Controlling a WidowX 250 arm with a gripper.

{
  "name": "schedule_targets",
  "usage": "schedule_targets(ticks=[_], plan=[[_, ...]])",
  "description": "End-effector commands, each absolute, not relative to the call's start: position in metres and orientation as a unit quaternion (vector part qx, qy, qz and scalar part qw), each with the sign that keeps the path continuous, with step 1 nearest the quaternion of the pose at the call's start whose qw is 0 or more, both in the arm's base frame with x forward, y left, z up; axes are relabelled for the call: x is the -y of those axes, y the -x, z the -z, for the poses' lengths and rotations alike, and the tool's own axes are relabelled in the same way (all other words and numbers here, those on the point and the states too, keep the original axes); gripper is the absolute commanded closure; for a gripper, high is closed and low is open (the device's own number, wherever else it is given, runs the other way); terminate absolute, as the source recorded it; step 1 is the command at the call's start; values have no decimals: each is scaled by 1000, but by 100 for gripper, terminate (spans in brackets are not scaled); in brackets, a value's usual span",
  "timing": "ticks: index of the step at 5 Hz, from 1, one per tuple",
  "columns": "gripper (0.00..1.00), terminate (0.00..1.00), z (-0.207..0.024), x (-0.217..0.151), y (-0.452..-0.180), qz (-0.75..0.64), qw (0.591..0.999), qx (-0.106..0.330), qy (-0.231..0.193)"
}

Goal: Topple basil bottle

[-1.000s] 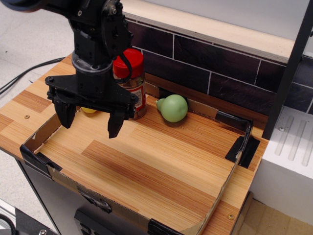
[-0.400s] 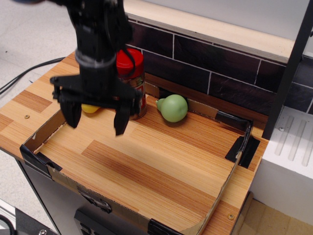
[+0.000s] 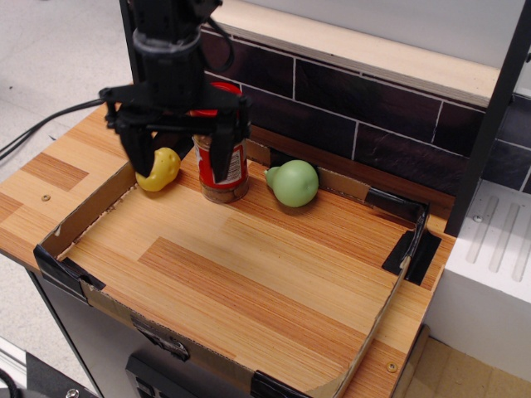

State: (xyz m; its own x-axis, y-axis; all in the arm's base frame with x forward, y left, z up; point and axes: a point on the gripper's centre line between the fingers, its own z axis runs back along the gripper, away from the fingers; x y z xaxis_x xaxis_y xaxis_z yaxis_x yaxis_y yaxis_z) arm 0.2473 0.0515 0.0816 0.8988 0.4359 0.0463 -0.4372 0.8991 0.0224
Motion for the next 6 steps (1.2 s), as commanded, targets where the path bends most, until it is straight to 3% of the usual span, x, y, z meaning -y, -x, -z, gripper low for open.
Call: schedule_targets(ticks=[1,3,6], plan=[[0,0,-96,-53,-277,-236,969,67,-9],[0,0,-104,-56,-294,-263,961,83,-15],[0,0,-97,-66,-310,-295,947,121,-38]])
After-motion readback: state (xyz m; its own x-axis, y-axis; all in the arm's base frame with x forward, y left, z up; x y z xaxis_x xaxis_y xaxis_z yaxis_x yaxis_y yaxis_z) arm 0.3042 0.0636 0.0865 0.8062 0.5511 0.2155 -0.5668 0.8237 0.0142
